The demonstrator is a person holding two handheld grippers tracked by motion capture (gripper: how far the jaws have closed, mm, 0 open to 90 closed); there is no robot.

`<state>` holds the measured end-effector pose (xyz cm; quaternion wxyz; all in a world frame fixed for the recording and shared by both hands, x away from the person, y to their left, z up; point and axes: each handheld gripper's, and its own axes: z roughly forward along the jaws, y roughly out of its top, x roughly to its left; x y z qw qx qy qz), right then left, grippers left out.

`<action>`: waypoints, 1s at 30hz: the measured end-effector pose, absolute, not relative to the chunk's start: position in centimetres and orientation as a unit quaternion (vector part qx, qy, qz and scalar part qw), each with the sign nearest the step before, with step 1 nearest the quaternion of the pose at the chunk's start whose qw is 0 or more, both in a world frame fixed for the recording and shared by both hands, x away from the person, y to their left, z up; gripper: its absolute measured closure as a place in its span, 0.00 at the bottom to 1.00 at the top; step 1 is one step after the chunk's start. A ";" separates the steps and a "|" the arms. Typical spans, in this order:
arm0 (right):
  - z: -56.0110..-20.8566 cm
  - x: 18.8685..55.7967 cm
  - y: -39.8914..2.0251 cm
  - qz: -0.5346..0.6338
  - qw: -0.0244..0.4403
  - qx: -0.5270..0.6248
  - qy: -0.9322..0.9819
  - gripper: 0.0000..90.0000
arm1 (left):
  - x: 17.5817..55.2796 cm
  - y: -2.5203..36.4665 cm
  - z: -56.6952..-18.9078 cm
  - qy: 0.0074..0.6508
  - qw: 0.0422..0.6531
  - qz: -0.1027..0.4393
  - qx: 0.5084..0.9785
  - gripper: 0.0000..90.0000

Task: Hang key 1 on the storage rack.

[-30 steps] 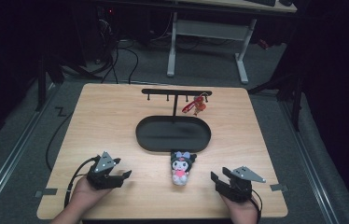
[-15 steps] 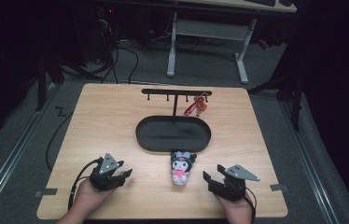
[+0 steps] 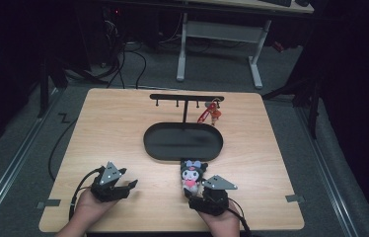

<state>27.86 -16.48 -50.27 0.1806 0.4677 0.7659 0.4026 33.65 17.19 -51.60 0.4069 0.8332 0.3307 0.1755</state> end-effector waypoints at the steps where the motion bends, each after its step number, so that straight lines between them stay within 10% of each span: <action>1: -50.4 27.8 -16.4 0.403 0.182 0.464 0.768 0.46 | 33.7 17.3 -51.6 0.331 0.406 0.175 0.834 0.44; 10: -51.0 27.2 -17.3 0.386 0.195 0.449 0.782 0.82 | 33.9 16.9 -51.7 0.323 0.400 0.177 0.839 0.44; 30: -50.6 24.7 -26.2 0.377 0.208 0.478 0.765 0.74 | 34.0 17.0 -51.7 0.321 0.399 0.171 0.842 0.43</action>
